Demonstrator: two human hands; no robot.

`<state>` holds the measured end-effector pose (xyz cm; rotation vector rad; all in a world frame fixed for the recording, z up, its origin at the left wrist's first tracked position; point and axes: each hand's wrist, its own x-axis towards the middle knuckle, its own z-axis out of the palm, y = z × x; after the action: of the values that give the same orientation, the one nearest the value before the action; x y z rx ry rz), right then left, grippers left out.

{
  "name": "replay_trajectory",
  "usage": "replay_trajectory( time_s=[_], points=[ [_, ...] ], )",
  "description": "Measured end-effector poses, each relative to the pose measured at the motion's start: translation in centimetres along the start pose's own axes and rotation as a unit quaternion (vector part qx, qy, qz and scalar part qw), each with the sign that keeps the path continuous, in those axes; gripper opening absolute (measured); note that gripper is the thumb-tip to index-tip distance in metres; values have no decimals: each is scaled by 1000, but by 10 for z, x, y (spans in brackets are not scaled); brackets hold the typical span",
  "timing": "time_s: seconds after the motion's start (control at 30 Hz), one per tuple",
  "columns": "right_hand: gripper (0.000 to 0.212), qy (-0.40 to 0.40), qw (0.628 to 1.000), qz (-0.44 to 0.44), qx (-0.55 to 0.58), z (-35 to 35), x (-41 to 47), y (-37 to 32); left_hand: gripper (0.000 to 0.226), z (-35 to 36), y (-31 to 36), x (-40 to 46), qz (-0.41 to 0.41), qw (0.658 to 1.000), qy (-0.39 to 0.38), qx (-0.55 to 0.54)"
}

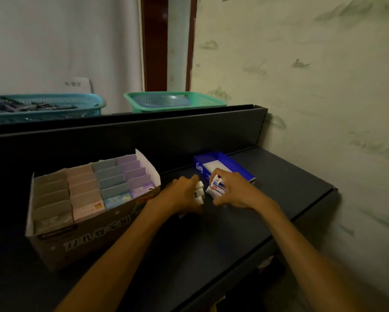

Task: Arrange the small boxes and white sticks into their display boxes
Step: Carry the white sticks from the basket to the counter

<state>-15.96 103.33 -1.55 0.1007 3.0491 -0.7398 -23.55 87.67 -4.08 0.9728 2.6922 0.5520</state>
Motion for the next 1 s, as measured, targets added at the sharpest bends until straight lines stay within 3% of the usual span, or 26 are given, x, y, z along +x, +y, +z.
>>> replay_trajectory(
  time_s=[0.27,0.53,1.0],
  points=[
    [52,-84,989,-122,-27,11,52,-2,79,-12,-25,-15,-109,992,0,55],
    [67,-167,970,-163,-70,25,74,-5,75,-17,-22,-20,-194,977,-12,86],
    [76,-60,955,-256,-136,13,56,10,84,-6,12,-26,-184,959,48,208]
  ],
)
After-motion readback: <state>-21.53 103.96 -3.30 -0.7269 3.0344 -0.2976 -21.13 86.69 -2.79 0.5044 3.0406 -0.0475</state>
